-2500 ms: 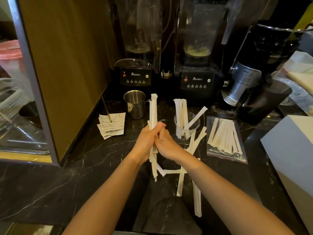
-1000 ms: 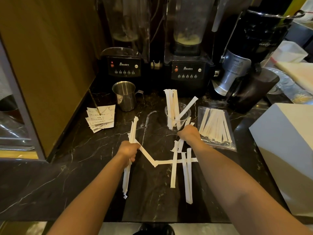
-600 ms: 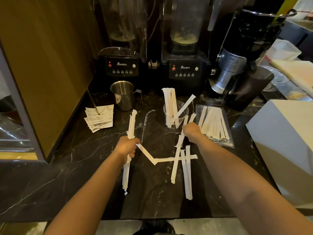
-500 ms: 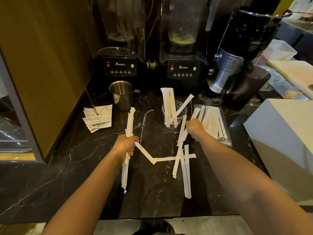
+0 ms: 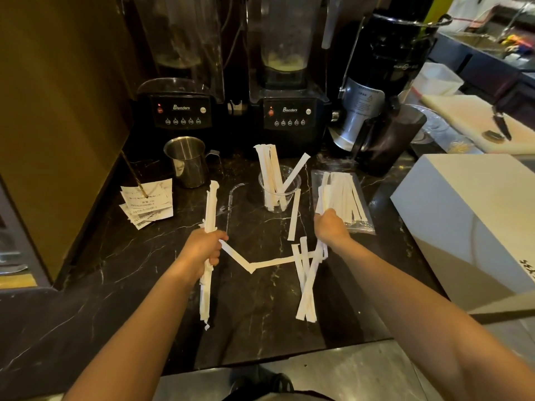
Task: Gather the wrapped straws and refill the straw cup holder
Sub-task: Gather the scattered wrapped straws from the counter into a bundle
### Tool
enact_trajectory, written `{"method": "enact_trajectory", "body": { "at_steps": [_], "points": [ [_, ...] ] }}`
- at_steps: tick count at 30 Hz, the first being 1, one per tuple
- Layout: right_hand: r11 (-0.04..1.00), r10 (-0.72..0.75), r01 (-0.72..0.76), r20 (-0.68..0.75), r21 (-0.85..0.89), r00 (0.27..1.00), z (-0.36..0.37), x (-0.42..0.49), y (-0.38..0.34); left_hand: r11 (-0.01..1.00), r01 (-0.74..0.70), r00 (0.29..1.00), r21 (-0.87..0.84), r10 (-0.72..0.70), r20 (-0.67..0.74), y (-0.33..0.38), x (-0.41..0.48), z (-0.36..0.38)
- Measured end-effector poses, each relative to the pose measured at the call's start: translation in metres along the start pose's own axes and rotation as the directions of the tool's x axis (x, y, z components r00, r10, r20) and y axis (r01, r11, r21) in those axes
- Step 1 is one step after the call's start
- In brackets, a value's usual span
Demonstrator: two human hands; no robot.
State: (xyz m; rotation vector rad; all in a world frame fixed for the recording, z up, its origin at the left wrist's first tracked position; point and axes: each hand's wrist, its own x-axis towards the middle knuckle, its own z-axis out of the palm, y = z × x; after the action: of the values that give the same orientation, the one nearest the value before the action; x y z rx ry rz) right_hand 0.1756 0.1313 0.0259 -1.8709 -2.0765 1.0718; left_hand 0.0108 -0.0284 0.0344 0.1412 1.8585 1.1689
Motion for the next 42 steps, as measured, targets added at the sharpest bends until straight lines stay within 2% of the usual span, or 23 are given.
{"method": "enact_trajectory", "body": {
  "at_steps": [7,13,19,27,30,37,42],
  "points": [
    [0.993,0.111,-0.106,0.109,-0.053,0.988,0.013,-0.023,0.015,1.0,-0.004,1.0,0.01,0.004,0.03,-0.005,-0.006,0.004],
    [0.985,0.122,-0.11,0.082,-0.135,0.989,0.019,-0.033,0.011,1.0,-0.006,0.998,0.007,0.005,0.061,-0.011,-0.004,0.002],
    [0.951,0.098,-0.062,0.106,-0.302,0.989,0.025,-0.044,0.008,1.0,-0.006,0.996,0.006,0.005,0.087,-0.014,-0.003,0.0],
    [0.92,0.135,-0.068,0.15,-0.385,0.979,0.024,-0.057,0.019,1.0,-0.012,0.995,-0.004,0.012,0.094,-0.015,0.0,-0.003],
    [0.925,0.174,-0.101,0.172,-0.367,0.97,0.025,-0.058,0.02,1.0,-0.004,0.995,0.004,0.004,0.102,-0.014,0.003,-0.002],
    [0.969,0.231,-0.209,0.18,-0.134,0.956,0.041,-0.054,0.004,1.0,-0.007,0.991,0.012,0.005,0.133,-0.011,0.003,0.001],
    [0.967,0.205,-0.179,0.131,-0.182,0.97,0.053,-0.053,-0.015,1.0,-0.014,0.99,0.003,0.013,0.144,-0.015,0.004,-0.004]
  ]
}}
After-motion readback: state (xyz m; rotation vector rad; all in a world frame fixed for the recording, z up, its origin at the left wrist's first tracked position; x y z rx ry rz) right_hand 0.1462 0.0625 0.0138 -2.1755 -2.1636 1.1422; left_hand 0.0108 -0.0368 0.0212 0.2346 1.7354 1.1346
